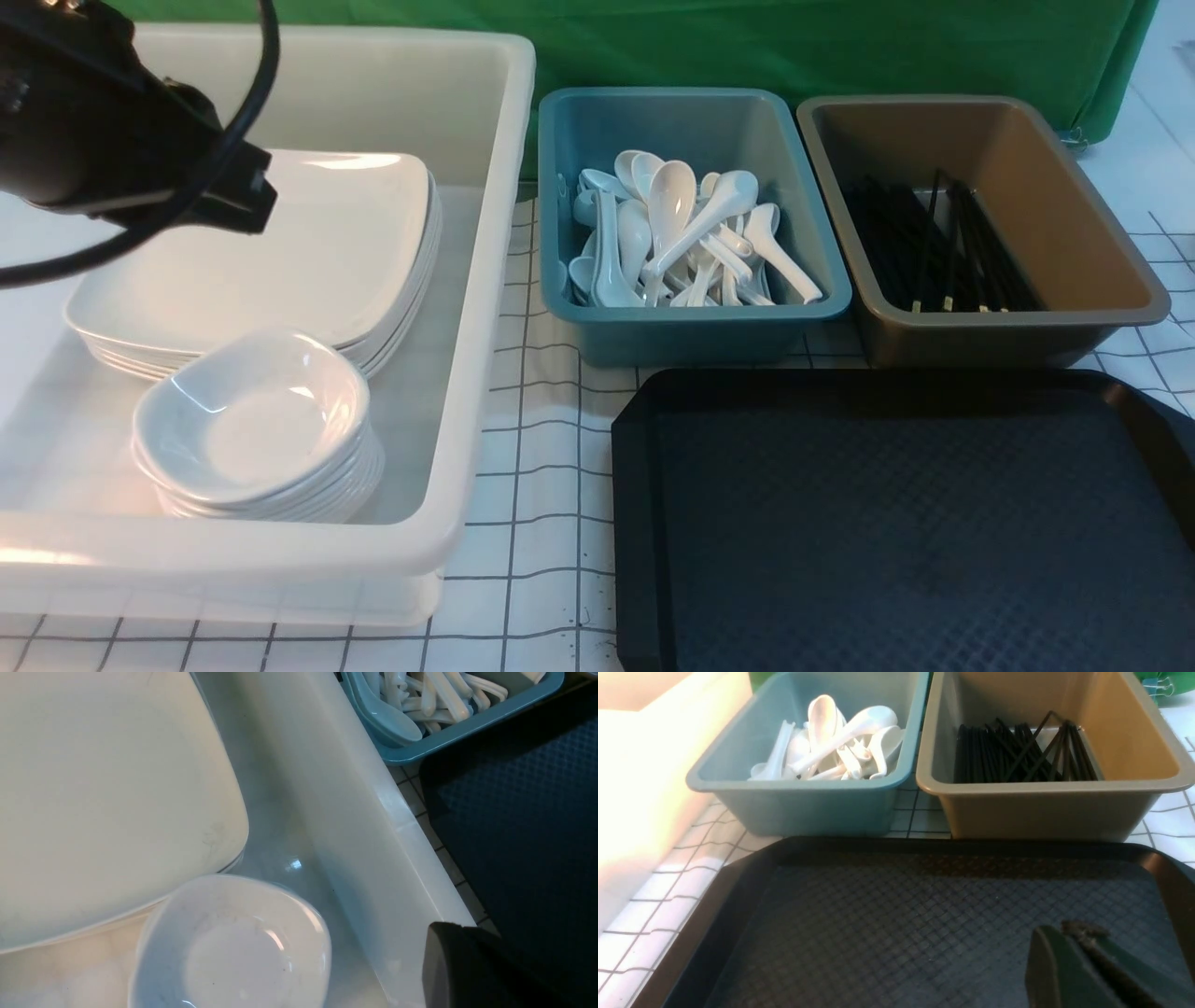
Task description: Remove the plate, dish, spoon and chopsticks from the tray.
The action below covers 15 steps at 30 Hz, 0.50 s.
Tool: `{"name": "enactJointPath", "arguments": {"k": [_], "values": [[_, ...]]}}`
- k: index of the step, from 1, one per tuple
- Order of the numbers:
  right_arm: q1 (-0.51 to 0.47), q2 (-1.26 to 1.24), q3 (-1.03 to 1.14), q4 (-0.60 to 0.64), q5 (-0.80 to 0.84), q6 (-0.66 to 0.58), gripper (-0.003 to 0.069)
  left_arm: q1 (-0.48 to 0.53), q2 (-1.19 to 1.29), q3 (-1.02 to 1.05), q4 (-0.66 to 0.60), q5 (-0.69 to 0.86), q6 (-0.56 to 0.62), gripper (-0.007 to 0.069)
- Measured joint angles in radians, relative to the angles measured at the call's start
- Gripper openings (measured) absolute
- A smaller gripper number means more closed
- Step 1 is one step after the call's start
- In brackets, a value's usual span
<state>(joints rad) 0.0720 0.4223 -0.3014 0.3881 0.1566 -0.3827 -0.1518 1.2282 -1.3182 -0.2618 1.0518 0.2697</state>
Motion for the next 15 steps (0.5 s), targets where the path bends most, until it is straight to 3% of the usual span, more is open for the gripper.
{"name": "enactJointPath", "arguments": {"k": [15], "values": [[0.0, -0.037, 0.003, -0.035, -0.004, 0.0, 0.0097, 0.0, 0.0, 0.0, 0.023, 0.0, -0.006, 0.0]]}}
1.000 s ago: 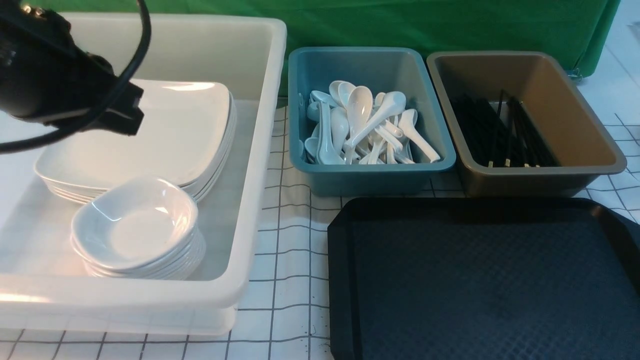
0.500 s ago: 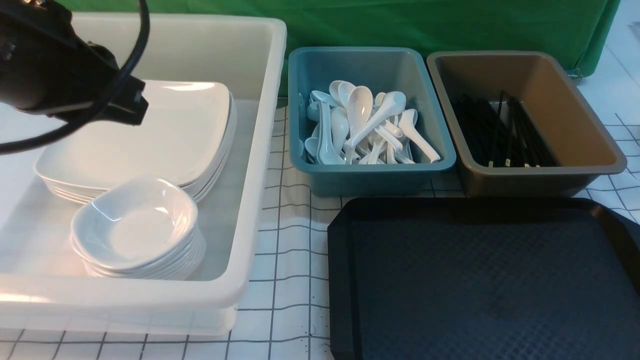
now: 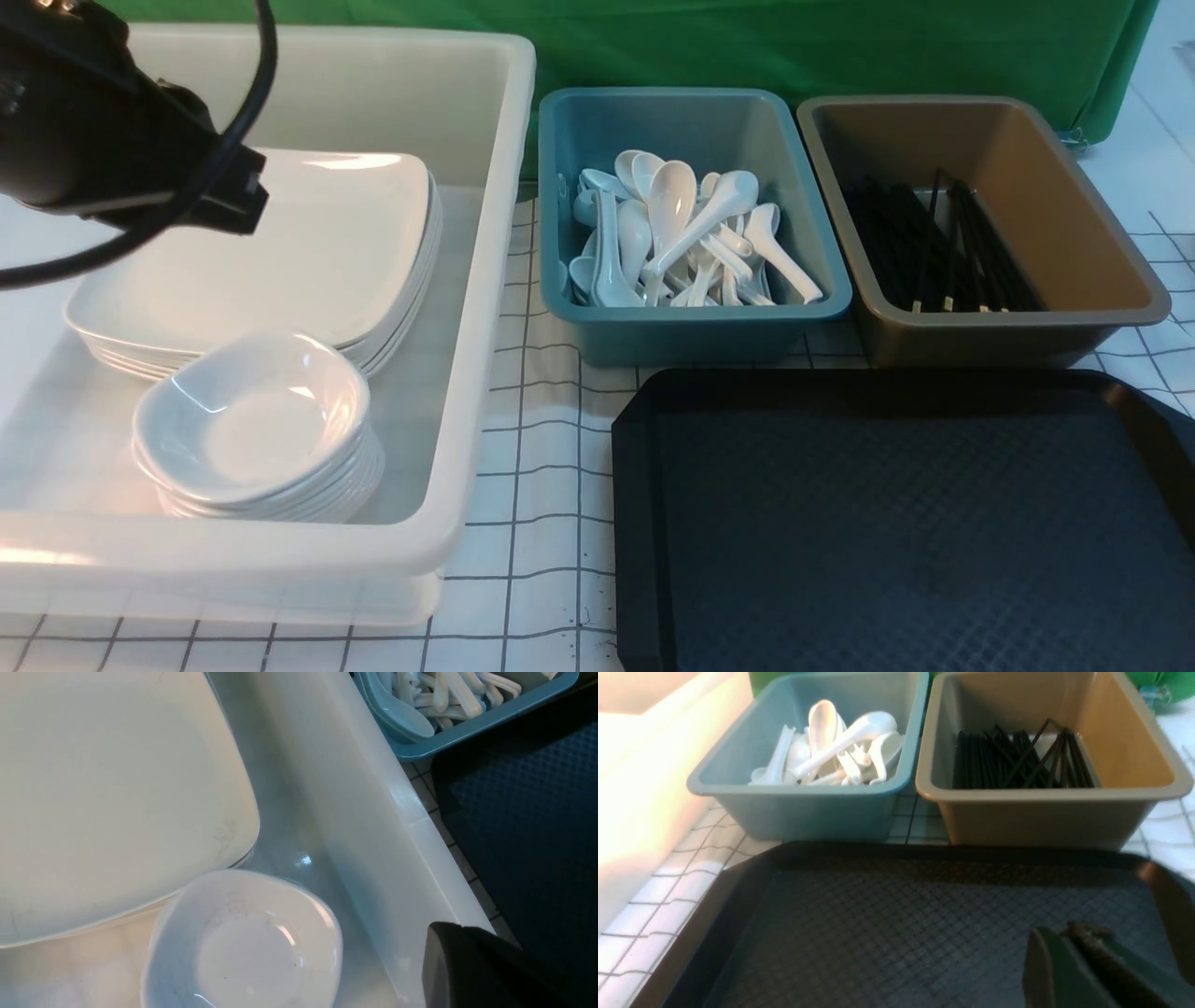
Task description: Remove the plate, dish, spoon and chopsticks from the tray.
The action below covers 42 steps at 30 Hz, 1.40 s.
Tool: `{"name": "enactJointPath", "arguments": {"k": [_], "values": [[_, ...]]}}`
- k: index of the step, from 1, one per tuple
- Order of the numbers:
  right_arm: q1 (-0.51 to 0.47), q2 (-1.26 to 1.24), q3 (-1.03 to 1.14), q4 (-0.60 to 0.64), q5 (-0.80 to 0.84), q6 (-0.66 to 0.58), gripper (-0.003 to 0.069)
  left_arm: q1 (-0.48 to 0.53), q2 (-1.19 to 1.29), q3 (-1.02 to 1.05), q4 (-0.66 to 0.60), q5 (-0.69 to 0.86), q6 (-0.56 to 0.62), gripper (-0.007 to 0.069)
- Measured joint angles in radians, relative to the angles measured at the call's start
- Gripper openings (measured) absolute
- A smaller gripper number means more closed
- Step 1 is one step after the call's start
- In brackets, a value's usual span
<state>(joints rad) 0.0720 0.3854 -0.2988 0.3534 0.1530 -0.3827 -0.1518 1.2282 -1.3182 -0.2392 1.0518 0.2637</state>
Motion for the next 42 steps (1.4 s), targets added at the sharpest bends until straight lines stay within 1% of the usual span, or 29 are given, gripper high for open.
{"name": "enactJointPath", "arguments": {"k": [2, 3, 4, 5, 6, 7, 9, 13, 17, 19, 25, 35, 39, 42], "values": [[0.0, -0.029, 0.019, -0.071, -0.027, 0.0, 0.0101, 0.0, 0.0, 0.0, 0.0, 0.0, 0.0, 0.0], [0.0, -0.032, 0.019, -0.081, -0.031, 0.0, 0.0101, 0.0, 0.0, 0.0, -0.001, 0.0, 0.0, 0.0], [0.0, -0.064, 0.061, -0.172, -0.078, 0.0, 0.0108, 0.0, 0.0, 0.0, -0.005, 0.0, 0.0, 0.0], [0.0, -0.083, 0.081, -0.211, -0.107, 0.0, 0.0111, 0.0, 0.0, 0.0, -0.007, 0.001, 0.0, 0.0], [0.0, -0.083, 0.087, -0.211, -0.107, 0.0, 0.0111, 0.0, 0.0, 0.0, -0.008, 0.002, 0.0, 0.0], [0.0, -0.117, 0.128, -0.246, -0.147, 0.0, 0.0117, 0.0, 0.0, 0.0, -0.012, 0.008, 0.0, 0.0], [0.0, -0.161, 0.185, -0.265, -0.174, 0.0, 0.0124, 0.0, 0.0, 0.0, -0.014, 0.016, 0.0, 0.0], [0.0, -0.253, 0.287, -0.276, -0.18, 0.0, 0.0134, 0.0, 0.0, 0.0, -0.015, 0.031, -0.001, 0.0], [0.0, -0.335, 0.296, -0.279, -0.153, 0.0, 0.0143, 0.0, 0.0, 0.0, -0.021, 0.034, -0.001, 0.0], [0.0, -0.37, 0.296, -0.279, -0.098, 0.0, 0.0149, 0.0, 0.0, 0.0, -0.029, 0.035, -0.005, 0.0], [-0.01, -0.37, 0.296, -0.28, -0.07, 0.0, 0.0165, 0.0, 0.0, 0.0, -0.079, 0.062, -0.009, 0.0], [-0.01, -0.37, 0.296, -0.279, -0.066, 0.0, 0.0182, 0.0, 0.0, 0.0, -0.093, 0.127, -0.011, 0.0], [-0.01, -0.37, 0.296, -0.279, -0.063, 0.002, 0.0193, 0.0, -0.001, 0.0, -0.121, 0.152, -0.011, 0.0], [-0.01, -0.37, 0.296, -0.279, -0.032, 0.041, 0.0197, -0.001, -0.007, 0.001, -0.132, 0.163, -0.009, 0.0]]}}
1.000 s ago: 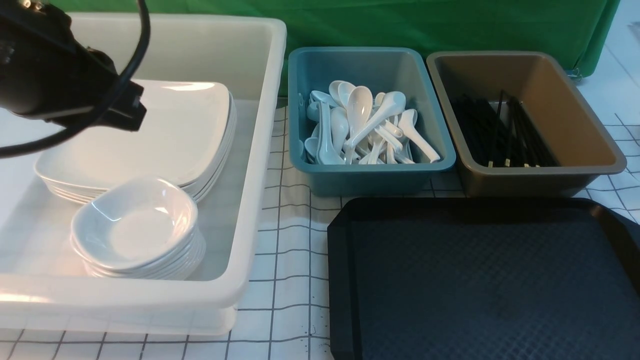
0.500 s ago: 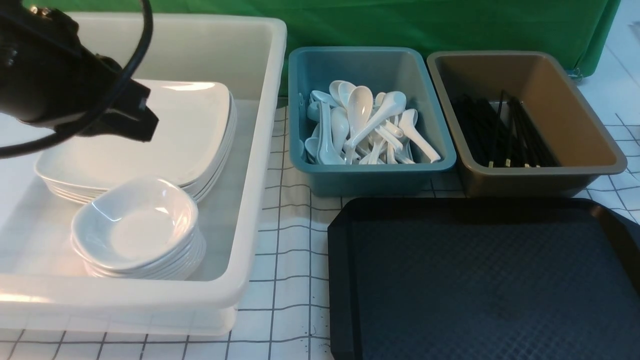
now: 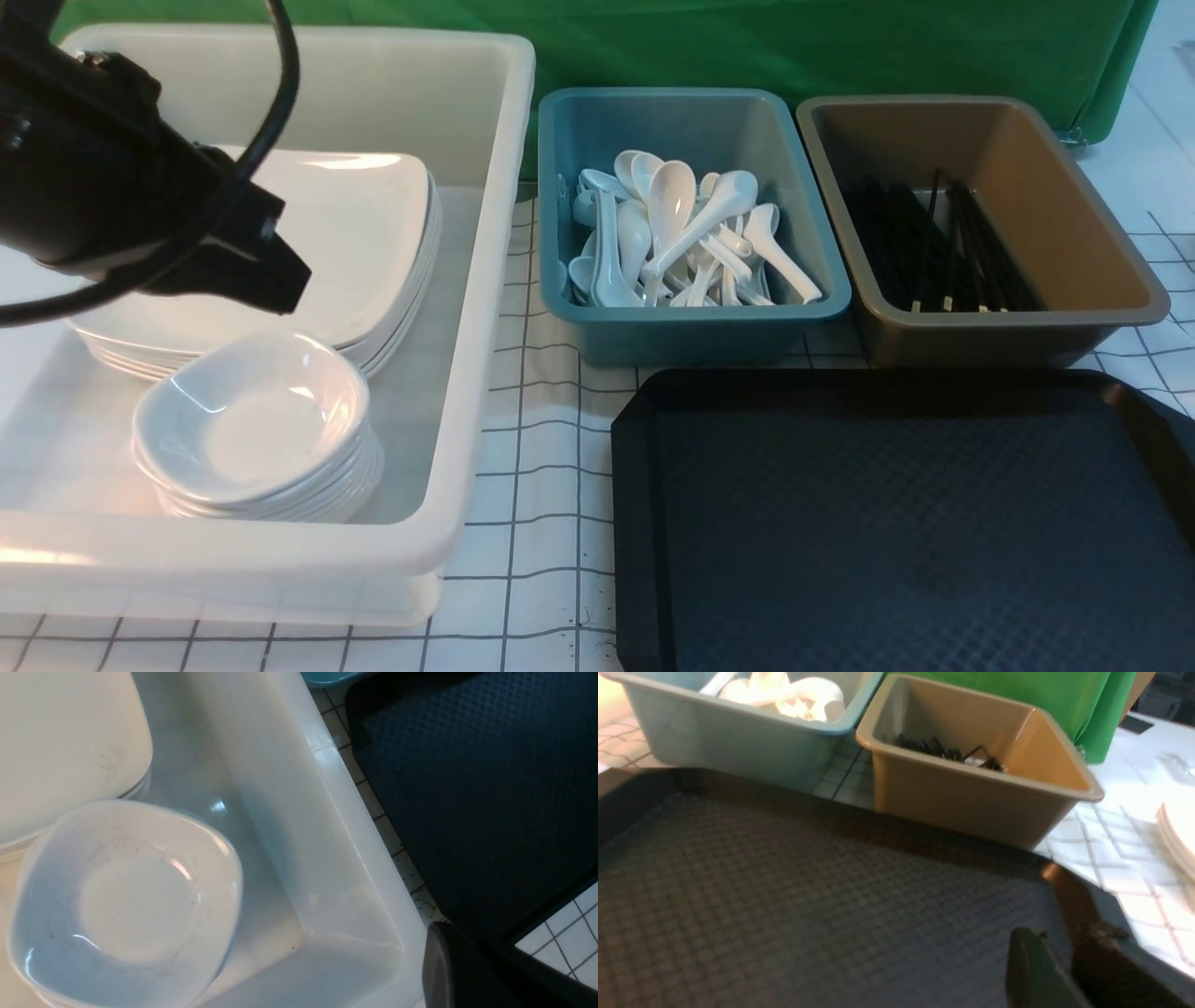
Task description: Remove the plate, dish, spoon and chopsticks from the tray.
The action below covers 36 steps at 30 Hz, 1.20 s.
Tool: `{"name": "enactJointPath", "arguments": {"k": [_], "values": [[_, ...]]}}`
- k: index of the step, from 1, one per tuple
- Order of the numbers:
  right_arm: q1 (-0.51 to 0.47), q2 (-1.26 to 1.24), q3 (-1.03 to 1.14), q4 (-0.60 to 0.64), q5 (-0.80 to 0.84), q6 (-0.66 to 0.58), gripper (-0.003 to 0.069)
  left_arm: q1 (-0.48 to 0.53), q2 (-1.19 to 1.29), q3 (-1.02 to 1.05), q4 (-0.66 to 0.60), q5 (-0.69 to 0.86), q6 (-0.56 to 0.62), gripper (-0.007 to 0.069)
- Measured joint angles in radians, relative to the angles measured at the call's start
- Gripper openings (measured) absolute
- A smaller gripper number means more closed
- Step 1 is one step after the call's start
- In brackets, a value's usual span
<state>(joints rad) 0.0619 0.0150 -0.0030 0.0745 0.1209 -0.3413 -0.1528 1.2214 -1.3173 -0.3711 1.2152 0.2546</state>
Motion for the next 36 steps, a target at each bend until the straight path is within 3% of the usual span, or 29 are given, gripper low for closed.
{"name": "enactJointPath", "arguments": {"k": [7, 22, 30, 36], "values": [[0.0, 0.0, -0.008, 0.0, 0.056, 0.202, 0.0206, 0.0, -0.036, 0.006, 0.001, 0.004, 0.004, 0.0], [0.0, 0.0, -0.008, 0.0, 0.06, 0.232, 0.0234, 0.0, -0.354, 0.072, -0.015, -0.022, 0.035, 0.0], [0.0, 0.0, -0.008, 0.0, 0.06, 0.232, 0.0239, 0.0, -0.658, 0.381, -0.053, -0.375, 0.079, 0.0], [0.0, 0.0, -0.008, 0.0, 0.06, 0.232, 0.0239, 0.0, -0.814, 0.644, -0.271, -0.846, 0.092, 0.0]]}}
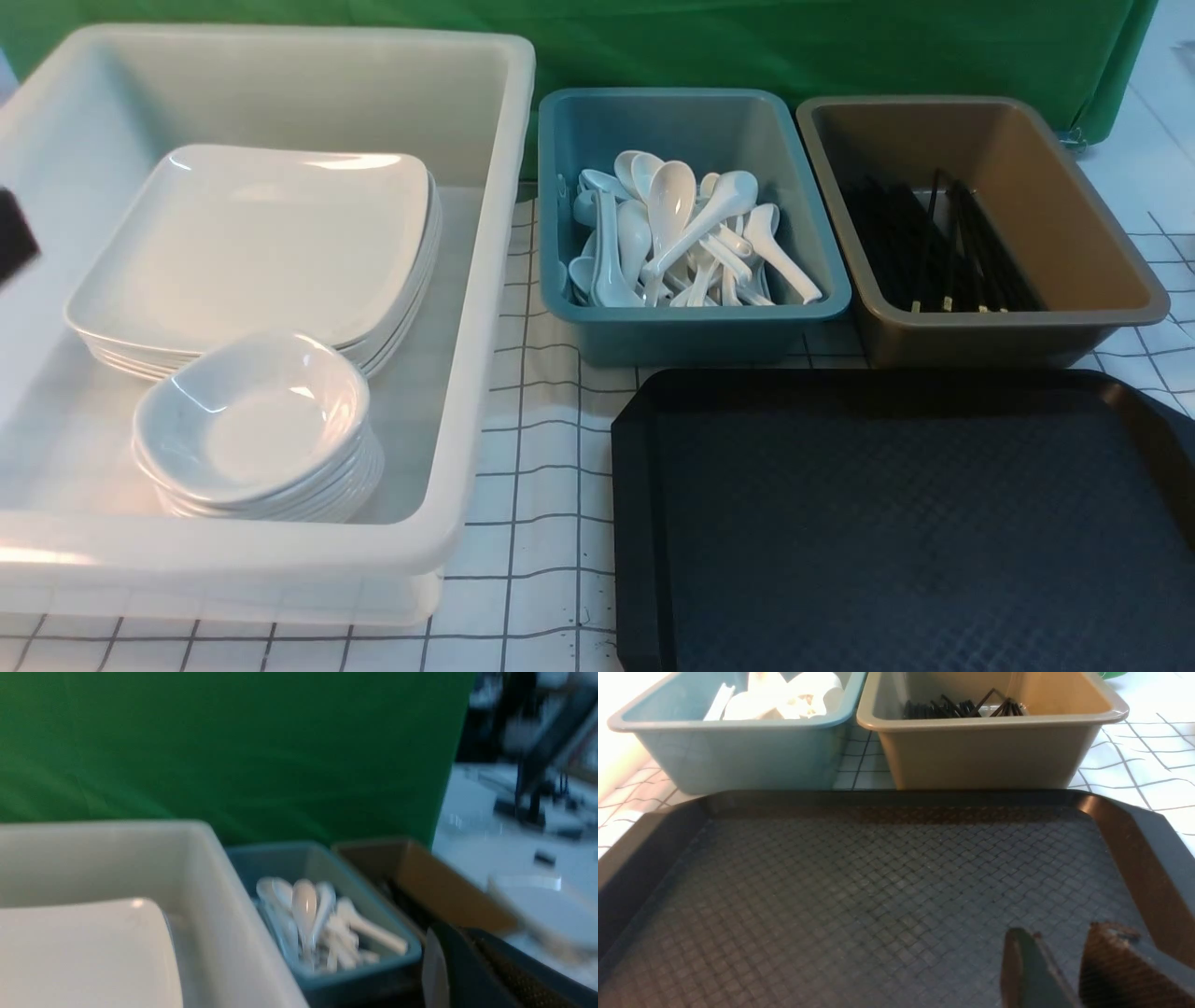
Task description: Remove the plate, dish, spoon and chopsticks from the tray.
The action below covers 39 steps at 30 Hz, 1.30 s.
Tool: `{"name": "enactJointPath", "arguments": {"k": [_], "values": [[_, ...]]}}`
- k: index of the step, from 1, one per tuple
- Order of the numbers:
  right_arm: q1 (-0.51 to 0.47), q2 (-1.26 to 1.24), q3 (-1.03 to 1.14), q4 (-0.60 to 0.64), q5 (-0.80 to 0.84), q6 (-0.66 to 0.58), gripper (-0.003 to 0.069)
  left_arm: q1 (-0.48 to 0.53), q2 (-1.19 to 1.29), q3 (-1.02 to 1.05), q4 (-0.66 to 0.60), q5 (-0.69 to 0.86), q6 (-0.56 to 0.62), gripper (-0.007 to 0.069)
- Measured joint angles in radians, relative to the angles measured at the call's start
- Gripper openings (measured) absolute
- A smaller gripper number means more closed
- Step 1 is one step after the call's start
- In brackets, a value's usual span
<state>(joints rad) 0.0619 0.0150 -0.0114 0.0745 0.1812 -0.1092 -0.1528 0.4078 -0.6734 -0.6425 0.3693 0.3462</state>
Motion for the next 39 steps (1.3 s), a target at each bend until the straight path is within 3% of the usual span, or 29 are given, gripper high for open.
{"name": "enactJointPath", "arguments": {"k": [4, 8, 11, 16, 27, 31, 34, 39], "values": [[0.0, 0.0, 0.0, 0.0, 0.0, 0.0, 0.0239, 0.0, -0.028, 0.067, -0.049, -0.116, 0.002, 0.0001], [0.0, 0.0, 0.0, 0.0, 0.0, 0.0, 0.0239, 0.0, -0.03, 0.085, -0.039, -0.102, 0.003, 0.0001], [0.0, 0.0, 0.0, 0.0, 0.0, 0.0, 0.0239, 0.0, -0.034, 0.094, 0.006, -0.087, 0.003, 0.0001], [0.0, 0.0, 0.0, 0.0, 0.0, 0.0, 0.0239, 0.0, -0.034, 0.097, 0.23, -0.041, 0.018, 0.0001], [0.0, 0.0, 0.0, 0.0, 0.0, 0.001, 0.0239, 0.0, -0.052, 0.144, 0.293, -0.063, 0.011, 0.0001], [0.0, 0.0, 0.0, 0.0, 0.0, 0.001, 0.0239, 0.014, -0.109, 0.235, 0.389, -0.11, -0.066, 0.0002], [0.0, 0.0, 0.0, 0.0, 0.0, 0.001, 0.0239, 0.078, -0.222, 0.349, 0.457, -0.114, -0.188, 0.0002], [0.0, 0.0, 0.0, 0.0, 0.0, 0.0, 0.0239, 0.18, -0.347, 0.49, 0.472, -0.115, -0.224, 0.0004]]}}
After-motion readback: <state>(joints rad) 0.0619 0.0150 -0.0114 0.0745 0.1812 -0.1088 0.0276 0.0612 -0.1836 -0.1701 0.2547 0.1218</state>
